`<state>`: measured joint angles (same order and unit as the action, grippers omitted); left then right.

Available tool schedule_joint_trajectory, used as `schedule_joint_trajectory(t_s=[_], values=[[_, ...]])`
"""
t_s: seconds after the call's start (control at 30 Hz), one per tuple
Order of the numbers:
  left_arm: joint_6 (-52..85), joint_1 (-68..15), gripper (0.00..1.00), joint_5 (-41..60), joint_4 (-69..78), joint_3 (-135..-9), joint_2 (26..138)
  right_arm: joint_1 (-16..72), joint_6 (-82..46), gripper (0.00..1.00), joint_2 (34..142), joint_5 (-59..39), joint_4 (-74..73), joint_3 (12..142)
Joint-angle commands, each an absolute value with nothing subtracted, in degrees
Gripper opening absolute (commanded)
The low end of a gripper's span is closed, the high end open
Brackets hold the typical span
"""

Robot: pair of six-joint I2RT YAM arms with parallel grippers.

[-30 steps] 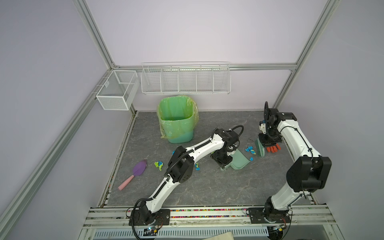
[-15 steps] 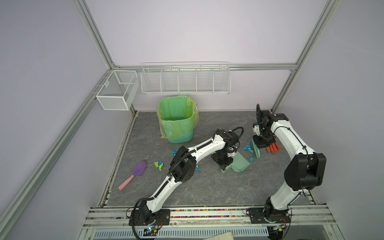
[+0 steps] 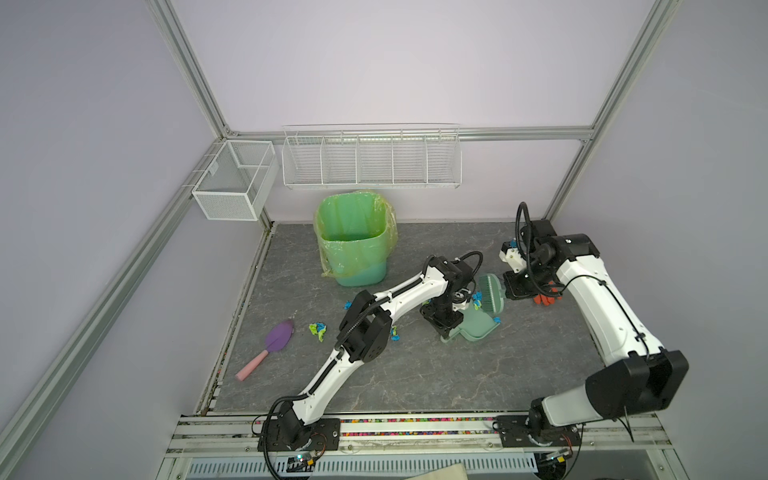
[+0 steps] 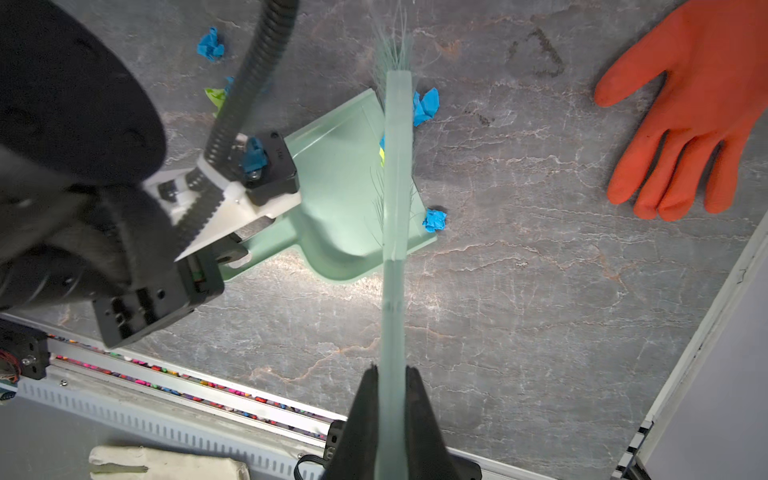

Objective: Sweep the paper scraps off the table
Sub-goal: 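Lower the dustpan beside the scraps with the left gripper while the right brush approaches it, then sweep blue scraps into the dustpan with the brush in the right gripper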

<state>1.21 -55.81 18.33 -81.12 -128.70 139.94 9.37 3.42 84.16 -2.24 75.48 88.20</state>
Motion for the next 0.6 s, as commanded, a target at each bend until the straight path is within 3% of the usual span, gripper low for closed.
schedule_joint_trajectory(t_s=[0.0,0.3,0.57], values=[[0.5,-55.1,0.0,19.3,-83.0,-129.7,139.9,9.3,3.4,0.07,84.3,-2.2,75.7,90.7],[0.4,-54.4,0.0,19.7,-82.5,-128.3,139.5,7.8,2.5,0.07,93.9,3.2,68.0,96.1],[0.6,-54.2,0.0,19.6,-82.2,-127.3,138.9,7.7,1.9,0.07,104.6,1.7,66.8,103.6]])
